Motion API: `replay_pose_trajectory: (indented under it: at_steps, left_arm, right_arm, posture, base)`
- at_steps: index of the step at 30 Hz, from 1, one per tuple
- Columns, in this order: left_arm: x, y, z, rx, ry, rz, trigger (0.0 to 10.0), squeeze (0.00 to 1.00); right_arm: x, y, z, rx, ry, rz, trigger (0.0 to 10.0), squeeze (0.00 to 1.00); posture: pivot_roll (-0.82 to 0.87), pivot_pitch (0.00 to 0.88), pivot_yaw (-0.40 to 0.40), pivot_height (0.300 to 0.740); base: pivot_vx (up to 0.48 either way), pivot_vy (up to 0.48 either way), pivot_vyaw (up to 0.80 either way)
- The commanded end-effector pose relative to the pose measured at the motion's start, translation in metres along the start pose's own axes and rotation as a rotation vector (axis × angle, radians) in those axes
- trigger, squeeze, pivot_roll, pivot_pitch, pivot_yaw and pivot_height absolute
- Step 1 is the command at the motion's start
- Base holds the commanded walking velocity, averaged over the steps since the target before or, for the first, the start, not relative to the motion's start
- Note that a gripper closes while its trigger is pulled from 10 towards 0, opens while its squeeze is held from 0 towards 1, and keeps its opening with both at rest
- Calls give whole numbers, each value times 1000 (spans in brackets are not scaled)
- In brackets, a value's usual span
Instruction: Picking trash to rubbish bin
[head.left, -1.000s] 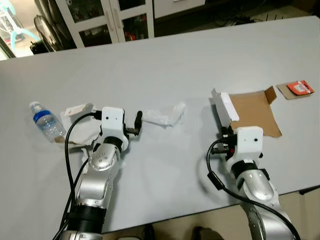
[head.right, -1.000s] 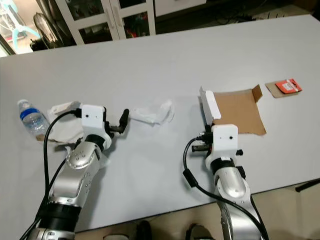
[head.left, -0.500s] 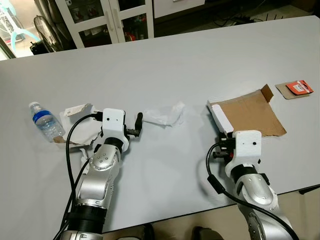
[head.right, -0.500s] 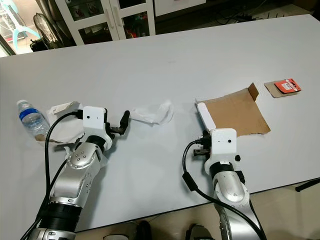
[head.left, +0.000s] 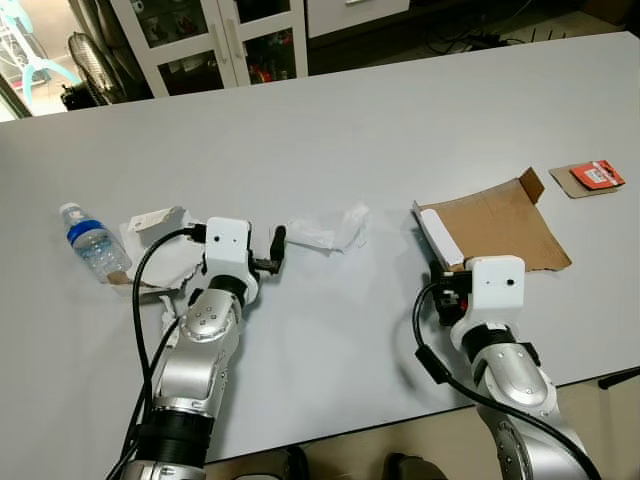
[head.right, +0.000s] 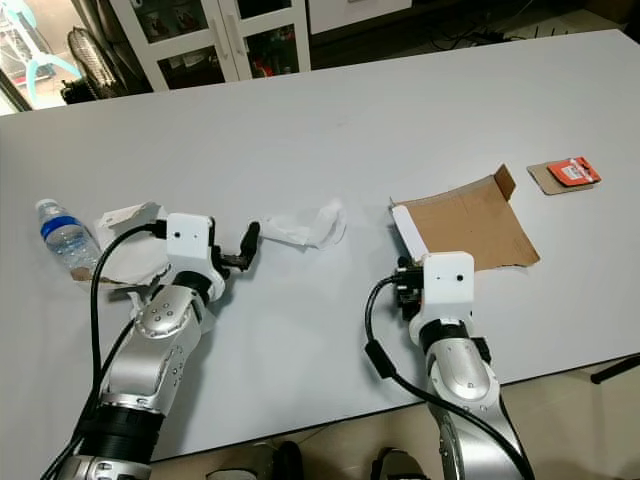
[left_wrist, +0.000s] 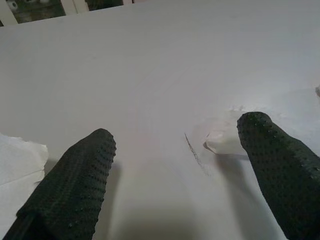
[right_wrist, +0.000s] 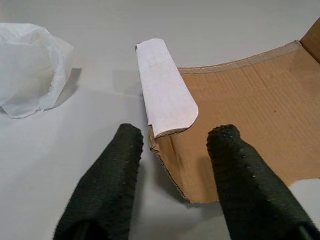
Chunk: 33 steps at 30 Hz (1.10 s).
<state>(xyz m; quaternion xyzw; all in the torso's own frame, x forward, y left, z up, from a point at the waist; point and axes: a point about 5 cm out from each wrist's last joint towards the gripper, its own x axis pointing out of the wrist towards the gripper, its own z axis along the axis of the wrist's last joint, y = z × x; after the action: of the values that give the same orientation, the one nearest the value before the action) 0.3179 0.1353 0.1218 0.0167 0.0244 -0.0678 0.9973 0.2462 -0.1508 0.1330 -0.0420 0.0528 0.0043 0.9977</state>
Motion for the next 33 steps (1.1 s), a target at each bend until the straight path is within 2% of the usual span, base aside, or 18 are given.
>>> replay_pose_trajectory:
  at_steps: [1, 14, 24, 28, 29, 30, 31, 32, 33]
  left_arm:
    - [2, 0, 1, 10, -1, -4, 10000, 0]
    - [2, -1, 1, 6, -4, -1, 10000, 0]
    - [1, -3, 0, -2, -5, 1, 10000, 0]
    - [1, -5, 0, -5, -6, -2, 10000, 0]
    - [1, -5, 0, -5, -6, -2, 10000, 0]
    - [1, -5, 0, -5, -6, -2, 10000, 0]
    - [1, -5, 0, -5, -6, -2, 10000, 0]
    - [1, -5, 0, -5, -6, -2, 10000, 0]
    - [1, -5, 0, -5, -7, -2, 10000, 0]
  right_arm:
    - [2, -1, -2, -2, 12, -6, 10000, 1000]
    - [11, 2, -14, -22, 38, 18, 10000, 1000]
    - [24, 3, -19, -129, 26, 68, 10000, 1000]
    - [27, 2, -21, -139, 25, 73, 10000, 988]
    - [27, 2, -21, -141, 25, 74, 10000, 961]
    - [28, 3, -21, -147, 23, 78, 10000, 859]
    - [29, 3, -21, -156, 18, 83, 10000, 706]
    - [29, 3, -21, -163, 14, 86, 10000, 706]
    - [30, 4, -21, -167, 12, 88, 10000, 620]
  posture:
    - [-75, 149, 80, 740]
    - [-70, 149, 77, 740]
    - [-67, 145, 72, 740]
    - [-67, 144, 70, 740]
    - [-67, 144, 70, 740]
    - [-66, 143, 71, 740]
    - [-65, 143, 70, 740]
    - [-65, 143, 70, 740]
    - [-65, 143, 70, 740]
  base:
    - [0, 0, 0]
    - [0, 0, 0]
    - [0, 0, 0]
    - [0, 0, 0]
    - [0, 0, 0]
    - [0, 0, 0]
    - [0, 0, 0]
    - [0, 0, 0]
    - [0, 0, 0]
